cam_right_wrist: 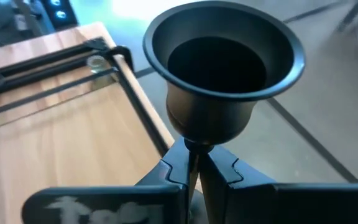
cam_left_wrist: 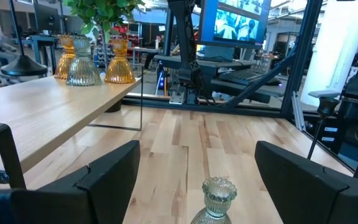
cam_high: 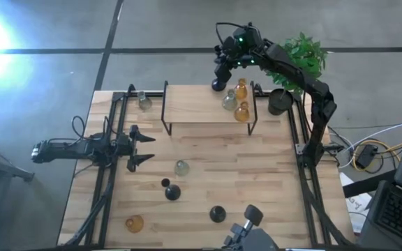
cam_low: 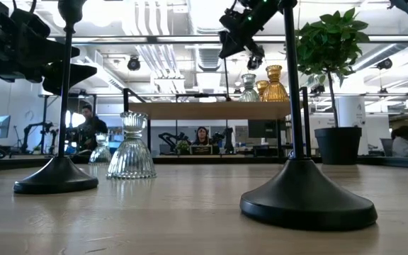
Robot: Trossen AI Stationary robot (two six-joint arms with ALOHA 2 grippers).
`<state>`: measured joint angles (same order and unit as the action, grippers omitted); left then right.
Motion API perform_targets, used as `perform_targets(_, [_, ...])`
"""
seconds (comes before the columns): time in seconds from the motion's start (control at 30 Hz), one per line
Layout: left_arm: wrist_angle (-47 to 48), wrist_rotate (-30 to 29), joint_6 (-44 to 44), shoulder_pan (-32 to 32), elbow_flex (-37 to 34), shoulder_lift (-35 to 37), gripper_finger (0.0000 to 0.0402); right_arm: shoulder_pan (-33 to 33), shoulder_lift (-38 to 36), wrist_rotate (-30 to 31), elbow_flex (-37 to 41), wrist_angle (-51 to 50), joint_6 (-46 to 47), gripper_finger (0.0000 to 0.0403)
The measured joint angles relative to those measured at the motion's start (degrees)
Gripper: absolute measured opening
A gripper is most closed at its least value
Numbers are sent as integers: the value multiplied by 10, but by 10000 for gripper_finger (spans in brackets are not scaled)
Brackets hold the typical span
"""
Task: Pick & Place candle stick holders
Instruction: Put the bottom right black candle holder on the shelf
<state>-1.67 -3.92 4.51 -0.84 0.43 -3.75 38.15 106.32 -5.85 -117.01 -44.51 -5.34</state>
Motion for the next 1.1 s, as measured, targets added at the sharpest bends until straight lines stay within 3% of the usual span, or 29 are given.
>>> perform_targets(0.6, [0, 0, 0, 0, 0, 0, 323, 23, -3, -45, 25, 34, -5, 11])
perform_targets(1.1, [0, 0, 0, 0, 0, 0, 323, 31, -72, -69, 149, 134, 4, 11])
